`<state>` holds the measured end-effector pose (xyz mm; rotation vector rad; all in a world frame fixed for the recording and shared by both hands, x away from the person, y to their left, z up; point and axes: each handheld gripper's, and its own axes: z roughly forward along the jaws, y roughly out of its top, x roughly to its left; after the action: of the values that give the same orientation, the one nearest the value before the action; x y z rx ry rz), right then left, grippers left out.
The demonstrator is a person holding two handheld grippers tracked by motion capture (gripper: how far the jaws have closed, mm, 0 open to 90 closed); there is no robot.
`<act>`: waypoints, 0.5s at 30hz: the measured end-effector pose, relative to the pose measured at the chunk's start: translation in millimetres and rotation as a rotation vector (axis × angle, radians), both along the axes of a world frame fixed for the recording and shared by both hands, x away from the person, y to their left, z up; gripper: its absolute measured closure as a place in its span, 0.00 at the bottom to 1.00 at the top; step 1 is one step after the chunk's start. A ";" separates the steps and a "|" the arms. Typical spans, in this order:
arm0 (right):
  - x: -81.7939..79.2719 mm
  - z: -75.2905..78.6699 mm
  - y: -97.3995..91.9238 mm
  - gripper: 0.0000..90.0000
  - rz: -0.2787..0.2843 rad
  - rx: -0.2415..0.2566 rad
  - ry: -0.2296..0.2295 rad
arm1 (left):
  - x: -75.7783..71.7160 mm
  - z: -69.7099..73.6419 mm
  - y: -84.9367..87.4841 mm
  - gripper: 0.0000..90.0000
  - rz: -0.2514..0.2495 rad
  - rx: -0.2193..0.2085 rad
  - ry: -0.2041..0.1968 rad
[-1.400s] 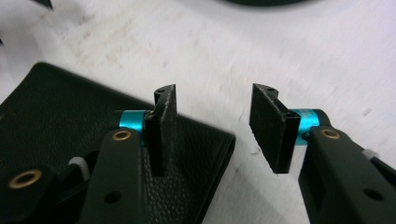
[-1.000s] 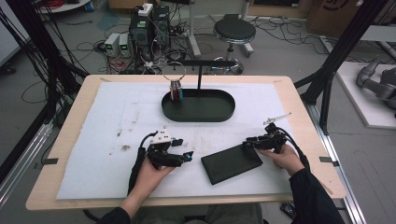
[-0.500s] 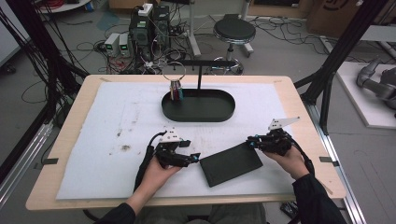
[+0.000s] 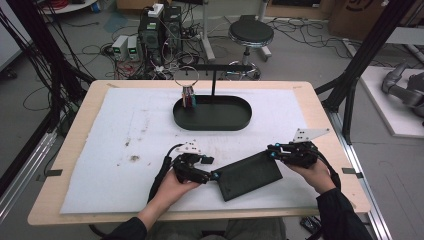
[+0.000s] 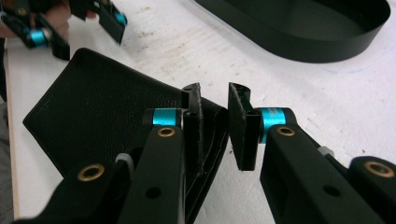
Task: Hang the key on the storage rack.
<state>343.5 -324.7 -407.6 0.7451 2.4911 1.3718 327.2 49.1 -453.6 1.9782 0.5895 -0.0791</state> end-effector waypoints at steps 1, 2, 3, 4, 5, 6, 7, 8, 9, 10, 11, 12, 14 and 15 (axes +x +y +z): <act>-1.0 0.7 0.1 0.86 0.002 0.000 -0.004 | -0.3 -0.6 -2.0 0.36 -0.007 0.012 0.003; -1.0 0.7 0.1 0.86 0.002 0.000 -0.004 | -1.0 -0.7 -4.3 0.36 -0.010 0.032 -0.003; -1.2 0.9 0.2 0.86 0.006 0.001 -0.008 | -1.1 -0.7 -5.0 0.38 -0.018 0.027 0.006; -1.1 1.0 0.1 0.86 0.008 0.000 -0.018 | -1.1 -0.9 -4.8 0.42 -0.028 0.020 0.016; -1.6 1.3 0.0 0.86 0.010 0.001 -0.015 | -1.0 -0.9 -4.6 0.47 -0.037 0.013 0.022; -2.3 1.7 -0.1 0.86 0.011 0.003 -0.019 | -0.9 -1.0 -4.3 0.54 -0.046 0.008 0.032; -2.3 1.7 -0.1 0.86 0.011 0.003 -0.019 | -0.7 -1.1 -4.2 0.54 -0.054 0.001 0.046; -2.5 2.0 -0.1 0.86 0.014 0.003 -0.023 | -1.1 -1.0 -4.4 0.58 -0.057 -0.001 0.052; -2.8 2.2 -0.3 0.86 0.016 0.005 -0.024 | -1.3 -0.7 -4.2 0.59 -0.059 0.000 0.052; -3.1 2.3 -0.2 0.86 0.017 0.003 -0.028 | -1.2 -0.4 -3.7 0.62 -0.059 -0.001 0.054; -3.0 2.2 0.0 0.86 0.019 0.003 -0.031 | -0.9 -0.1 -2.8 0.64 -0.059 -0.004 0.055; -3.0 2.2 0.0 0.86 0.019 0.003 -0.031 | -0.7 0.2 -1.6 0.64 -0.059 -0.014 0.062; -3.1 2.4 -0.1 0.86 0.019 0.003 -0.034 | 0.1 1.7 2.9 0.72 -0.059 -0.048 0.068; -3.2 2.5 -0.4 0.86 0.020 0.003 -0.033 | 0.1 2.8 5.0 0.75 -0.062 -0.067 0.074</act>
<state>340.3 -325.1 -405.1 0.6940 2.4783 1.3835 327.3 54.1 -450.8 1.9345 0.5664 -0.2086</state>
